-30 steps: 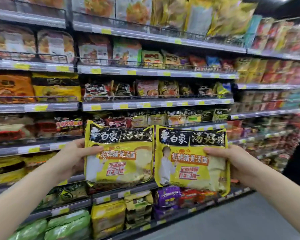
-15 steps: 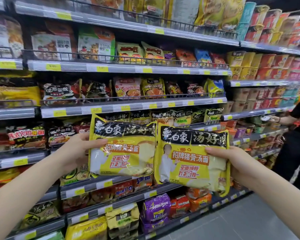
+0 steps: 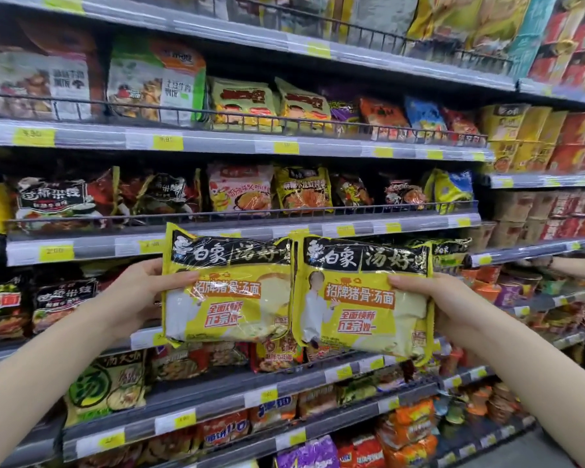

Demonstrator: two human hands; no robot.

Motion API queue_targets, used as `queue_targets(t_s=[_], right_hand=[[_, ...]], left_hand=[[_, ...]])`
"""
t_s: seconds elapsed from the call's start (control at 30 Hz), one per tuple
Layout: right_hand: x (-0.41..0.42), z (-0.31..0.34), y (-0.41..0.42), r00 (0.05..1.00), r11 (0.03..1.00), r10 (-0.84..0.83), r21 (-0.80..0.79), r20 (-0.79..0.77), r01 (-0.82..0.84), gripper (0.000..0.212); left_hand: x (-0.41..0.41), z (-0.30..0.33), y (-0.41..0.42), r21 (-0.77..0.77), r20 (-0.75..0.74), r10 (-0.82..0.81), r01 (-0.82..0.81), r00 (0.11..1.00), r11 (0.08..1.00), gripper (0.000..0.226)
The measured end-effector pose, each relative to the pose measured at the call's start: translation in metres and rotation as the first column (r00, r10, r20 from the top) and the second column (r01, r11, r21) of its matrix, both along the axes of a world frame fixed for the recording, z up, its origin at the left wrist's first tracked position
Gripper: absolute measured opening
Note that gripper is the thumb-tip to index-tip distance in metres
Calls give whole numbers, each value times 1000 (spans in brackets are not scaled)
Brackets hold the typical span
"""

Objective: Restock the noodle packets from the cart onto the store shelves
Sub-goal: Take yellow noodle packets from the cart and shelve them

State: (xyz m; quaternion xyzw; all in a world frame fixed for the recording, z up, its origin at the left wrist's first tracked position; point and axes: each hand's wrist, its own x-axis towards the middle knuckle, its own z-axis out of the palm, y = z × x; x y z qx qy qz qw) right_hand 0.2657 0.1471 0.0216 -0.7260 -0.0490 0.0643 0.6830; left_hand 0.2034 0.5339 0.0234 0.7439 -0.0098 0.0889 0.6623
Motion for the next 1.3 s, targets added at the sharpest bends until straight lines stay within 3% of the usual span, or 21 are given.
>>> queue_targets(t_s=[0.17, 0.23, 0.3, 0.33, 0.5, 0.57, 0.7, 0.77, 0.83, 0.9, 0.97, 1.07, 1.2, 1.3], right_hand=[[71, -13, 3, 1000, 999, 27, -17, -14, -28, 137], [98, -20, 6, 997, 997, 69, -24, -29, -69, 123], [122, -27, 9, 993, 994, 111, -17, -49, -112, 102], [134, -31, 10, 990, 992, 123, -24, -61, -125, 102], [194, -54, 15, 980, 981, 158, -94, -123, -170, 143], [213, -61, 20, 975, 979, 173, -83, -136, -185, 145], [239, -67, 38, 957, 968, 229, -60, -176, -243, 137], [250, -72, 47, 955, 968, 234, -47, -182, -246, 131], [258, -76, 55, 952, 963, 246, -61, -184, -261, 113], [264, -82, 61, 958, 966, 239, -62, -159, -252, 89], [273, -89, 67, 968, 969, 219, -84, -125, -230, 85], [286, -97, 76, 981, 983, 168, -57, -96, -174, 69], [299, -99, 98, 997, 997, 70, -40, 14, -69, 83], [301, -95, 121, 992, 999, 15, -35, 128, -11, 44]], left_hand=[[43, -14, -1, -3, -40, 26, -26, 999, 1000, 64], [61, -22, -2, 7, -54, 52, -52, 997, 999, 64], [79, -29, -2, 5, -61, 94, -93, 994, 996, 47], [87, -34, -1, 6, -68, 121, -121, 990, 993, 37], [123, -57, 1, 5, -113, 221, -222, 969, 975, 24], [132, -64, 3, 3, -135, 238, -239, 962, 971, 38], [143, -76, 8, 13, -154, 304, -305, 940, 952, 92], [146, -80, 12, 7, -145, 319, -321, 937, 947, 104], [150, -81, 13, 3, -142, 314, -316, 939, 949, 94], [155, -84, 13, -7, -139, 313, -317, 939, 948, 60], [159, -90, 15, -4, -119, 325, -328, 938, 945, 46], [163, -103, 21, 43, -82, 352, -350, 932, 936, 71], [165, -125, 34, 35, -24, 405, -404, 914, 914, 92], [165, -137, 41, 12, 26, 389, -389, 921, 921, 90]])
